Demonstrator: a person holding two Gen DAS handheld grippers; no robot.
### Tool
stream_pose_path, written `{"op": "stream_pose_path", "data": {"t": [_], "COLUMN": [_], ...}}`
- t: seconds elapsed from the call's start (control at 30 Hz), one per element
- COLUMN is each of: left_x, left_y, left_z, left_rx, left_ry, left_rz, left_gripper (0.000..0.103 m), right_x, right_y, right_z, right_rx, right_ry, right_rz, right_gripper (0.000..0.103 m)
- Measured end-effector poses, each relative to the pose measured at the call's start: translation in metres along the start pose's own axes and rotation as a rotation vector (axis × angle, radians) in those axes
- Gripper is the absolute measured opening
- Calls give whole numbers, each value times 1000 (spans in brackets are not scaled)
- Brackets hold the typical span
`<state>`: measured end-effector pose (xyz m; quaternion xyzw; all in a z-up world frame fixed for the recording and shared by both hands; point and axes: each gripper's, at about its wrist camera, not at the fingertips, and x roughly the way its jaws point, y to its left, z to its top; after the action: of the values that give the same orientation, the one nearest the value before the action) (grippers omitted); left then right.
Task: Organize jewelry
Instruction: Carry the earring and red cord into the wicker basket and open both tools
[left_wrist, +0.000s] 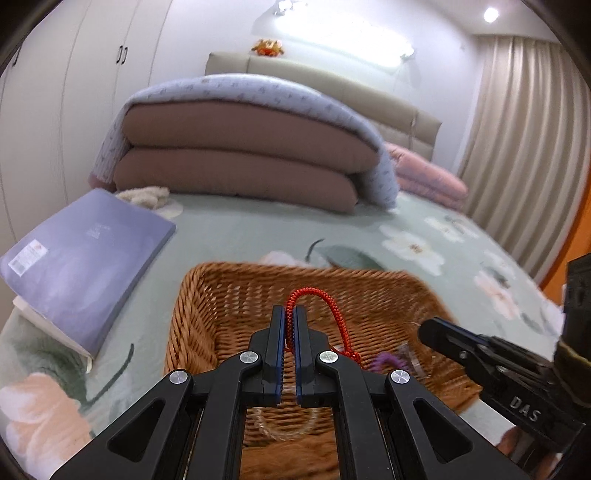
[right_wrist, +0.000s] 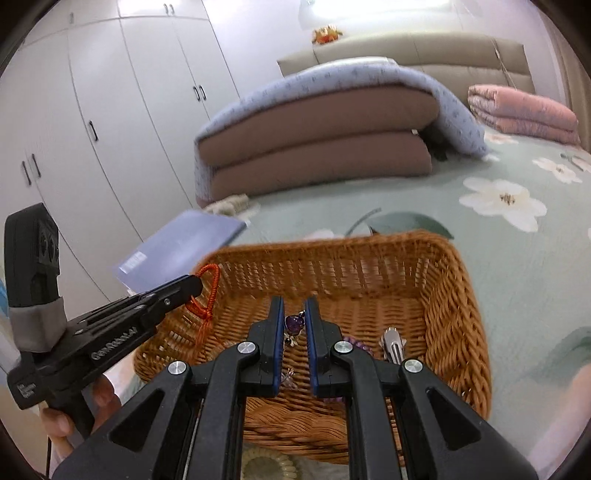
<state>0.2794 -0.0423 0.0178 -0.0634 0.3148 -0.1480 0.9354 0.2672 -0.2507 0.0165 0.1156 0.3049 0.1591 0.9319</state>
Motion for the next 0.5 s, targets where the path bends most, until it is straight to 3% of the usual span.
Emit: {"op": "stream_pose_path", "data": {"t": [0.13, 0.5], "left_x": [19, 21], "left_y": [3, -2], "left_z": [-6, -12], "left_rx": [1, 13], "left_ry": [52, 53], "left_rz": [52, 38], "left_gripper": [4, 5], "right_x": [8, 12], "right_y": [-3, -24], "right_z": [-3, -4], "right_rx": [4, 62], "right_ry": [31, 58], "right_rz": [-24, -75], "right_gripper": [13, 14]}}
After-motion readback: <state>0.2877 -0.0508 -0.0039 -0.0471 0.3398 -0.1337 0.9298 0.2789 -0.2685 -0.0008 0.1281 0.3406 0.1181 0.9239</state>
